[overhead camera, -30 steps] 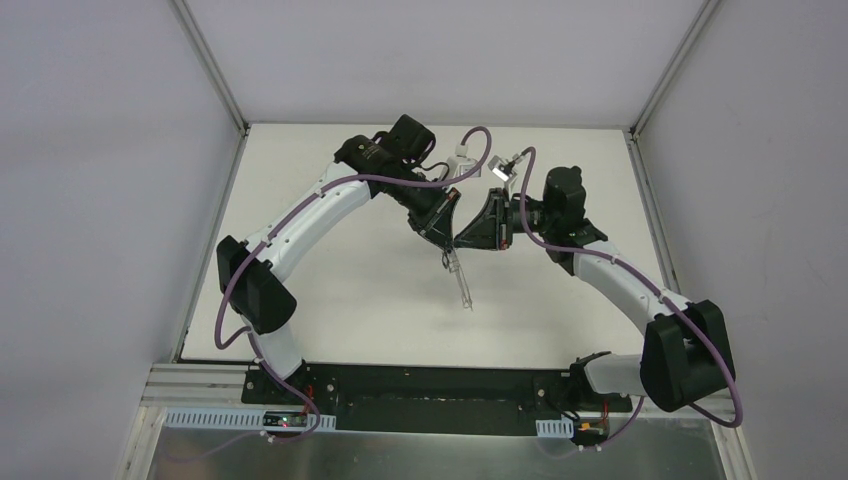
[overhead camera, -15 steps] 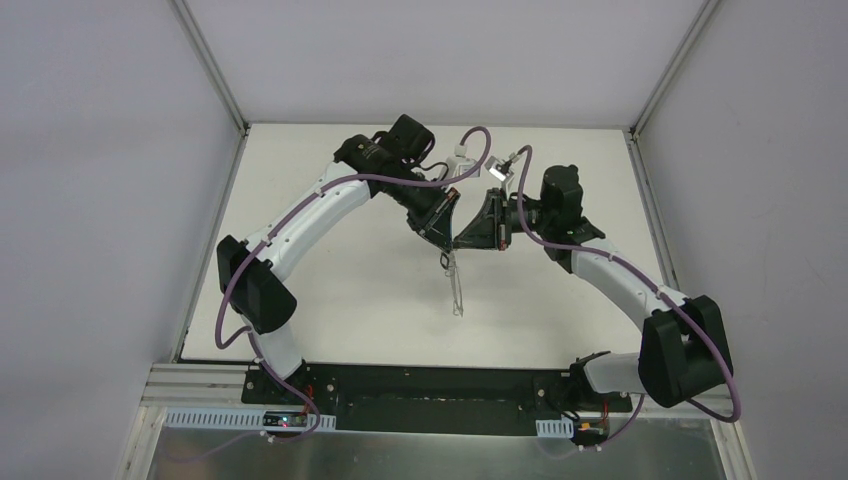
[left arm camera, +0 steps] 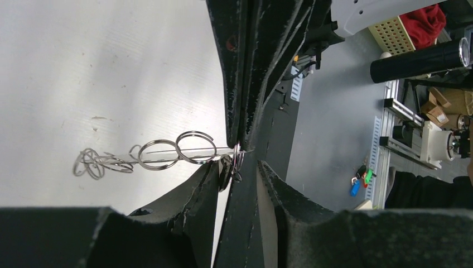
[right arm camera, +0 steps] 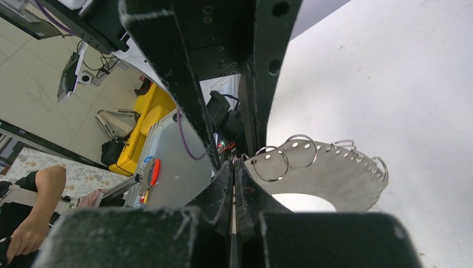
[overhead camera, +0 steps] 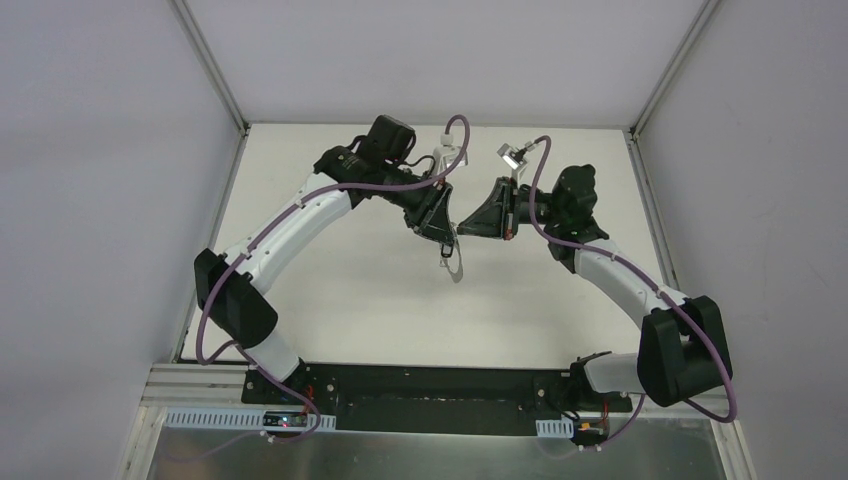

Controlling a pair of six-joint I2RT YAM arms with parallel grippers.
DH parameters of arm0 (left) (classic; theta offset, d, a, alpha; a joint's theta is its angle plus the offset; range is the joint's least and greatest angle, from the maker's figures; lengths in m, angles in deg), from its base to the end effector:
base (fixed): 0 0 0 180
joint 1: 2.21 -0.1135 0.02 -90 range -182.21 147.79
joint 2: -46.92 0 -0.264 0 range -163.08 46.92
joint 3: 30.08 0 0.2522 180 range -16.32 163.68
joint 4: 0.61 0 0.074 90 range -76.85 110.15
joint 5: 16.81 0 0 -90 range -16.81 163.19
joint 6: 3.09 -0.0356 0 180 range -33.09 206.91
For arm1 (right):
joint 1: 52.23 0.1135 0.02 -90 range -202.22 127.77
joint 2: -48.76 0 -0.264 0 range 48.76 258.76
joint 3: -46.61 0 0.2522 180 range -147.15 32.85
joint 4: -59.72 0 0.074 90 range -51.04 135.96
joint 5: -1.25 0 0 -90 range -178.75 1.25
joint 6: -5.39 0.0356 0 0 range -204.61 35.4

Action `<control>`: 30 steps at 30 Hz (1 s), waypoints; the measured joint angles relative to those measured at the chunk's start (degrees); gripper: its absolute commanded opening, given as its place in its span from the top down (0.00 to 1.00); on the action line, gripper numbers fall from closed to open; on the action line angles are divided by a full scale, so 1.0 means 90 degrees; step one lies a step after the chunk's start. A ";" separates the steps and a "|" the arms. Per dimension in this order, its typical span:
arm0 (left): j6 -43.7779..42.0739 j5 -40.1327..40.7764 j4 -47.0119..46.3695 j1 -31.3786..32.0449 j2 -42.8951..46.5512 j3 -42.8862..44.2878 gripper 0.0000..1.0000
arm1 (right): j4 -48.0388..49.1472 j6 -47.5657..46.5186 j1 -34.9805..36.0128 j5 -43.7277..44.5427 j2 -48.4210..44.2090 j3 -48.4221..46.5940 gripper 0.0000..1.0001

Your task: Put the keys on the keyring

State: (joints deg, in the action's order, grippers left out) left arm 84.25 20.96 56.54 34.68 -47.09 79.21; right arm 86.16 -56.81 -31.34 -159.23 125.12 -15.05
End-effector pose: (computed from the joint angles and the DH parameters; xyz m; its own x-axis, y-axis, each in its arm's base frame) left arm 0.2655 -0.2345 0.3794 -0.4943 0.4066 -0.7683 0.8623 0.1178 -0.4925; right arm 0.2550 0.1333 0.3235 -0.2895 0.0563 -0.9555 -0.9567 -0.0488 0.2870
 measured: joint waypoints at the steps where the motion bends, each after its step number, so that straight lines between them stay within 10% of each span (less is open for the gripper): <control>1: 0.0039 -0.0029 -0.0100 -0.0027 0.0049 -0.0049 0.68 | 0.0041 0.0039 -0.0002 -0.0002 0.0000 0.0017 1.00; 30: -0.0015 -0.0369 -0.0512 -0.0153 0.0299 -0.0299 1.00 | 0.0308 0.0255 -0.0063 -0.0058 0.0000 0.0085 1.00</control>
State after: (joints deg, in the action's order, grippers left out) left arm 84.12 17.64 51.93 33.30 -44.41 76.52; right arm 88.94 -54.52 -31.91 -159.75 125.12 -14.28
